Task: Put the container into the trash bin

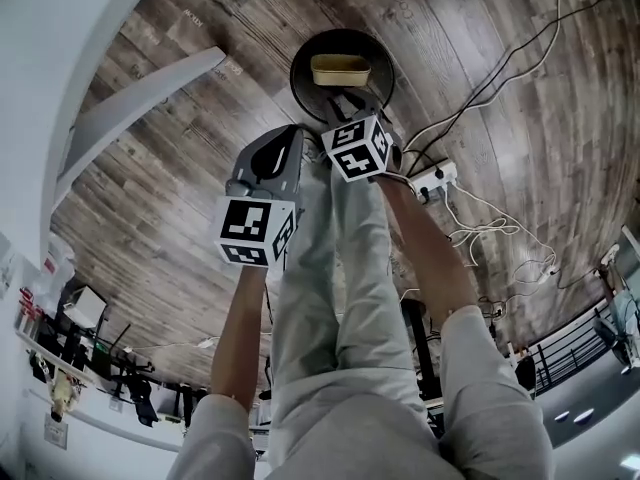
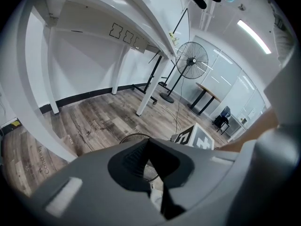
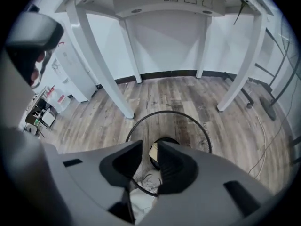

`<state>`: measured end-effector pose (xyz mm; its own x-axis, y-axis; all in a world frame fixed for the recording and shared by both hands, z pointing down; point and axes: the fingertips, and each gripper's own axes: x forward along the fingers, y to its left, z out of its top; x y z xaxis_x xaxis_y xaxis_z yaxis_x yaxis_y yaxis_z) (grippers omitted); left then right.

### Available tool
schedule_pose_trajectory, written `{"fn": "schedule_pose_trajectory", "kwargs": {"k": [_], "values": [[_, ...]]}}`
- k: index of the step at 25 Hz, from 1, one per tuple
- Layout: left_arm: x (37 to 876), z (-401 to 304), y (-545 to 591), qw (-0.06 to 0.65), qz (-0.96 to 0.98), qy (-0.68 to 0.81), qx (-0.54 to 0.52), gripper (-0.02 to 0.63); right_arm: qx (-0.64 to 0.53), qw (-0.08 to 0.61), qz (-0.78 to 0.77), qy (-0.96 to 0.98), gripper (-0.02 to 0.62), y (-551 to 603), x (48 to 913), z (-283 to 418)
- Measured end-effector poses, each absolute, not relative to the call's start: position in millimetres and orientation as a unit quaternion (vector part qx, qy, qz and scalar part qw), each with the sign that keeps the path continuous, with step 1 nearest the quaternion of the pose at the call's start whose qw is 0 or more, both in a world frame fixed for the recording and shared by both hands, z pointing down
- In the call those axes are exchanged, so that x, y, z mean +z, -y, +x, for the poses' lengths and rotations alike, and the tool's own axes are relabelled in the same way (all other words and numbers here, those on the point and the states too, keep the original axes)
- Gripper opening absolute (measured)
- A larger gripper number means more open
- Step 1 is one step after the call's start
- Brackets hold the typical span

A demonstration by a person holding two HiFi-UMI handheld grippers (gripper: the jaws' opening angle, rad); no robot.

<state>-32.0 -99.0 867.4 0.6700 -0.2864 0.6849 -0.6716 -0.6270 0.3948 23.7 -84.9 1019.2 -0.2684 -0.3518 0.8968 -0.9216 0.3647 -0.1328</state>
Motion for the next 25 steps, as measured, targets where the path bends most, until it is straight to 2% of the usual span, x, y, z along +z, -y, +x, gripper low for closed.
{"fn": "schedule_pose_trajectory", "kwargs": {"k": [4,9,25], "values": [[855.2,-28.9,99.3,0.327,0.854,0.282,0.292,0.011,0.352,0.394,0.456,0.716,0.059,80.2,992.4,25.4],[840.2,-28.2,98.2,0.322,0.855,0.284,0.29,0.011,0.36,0.373,0.458,0.722,0.018,69.6,960.2,26.8],[766.8,-40.7,101.7,0.302,0.858,0.314,0.272,0.011,0.35,0.267,0.525,0.729,0.014,64.5,814.4,41.6]]}}
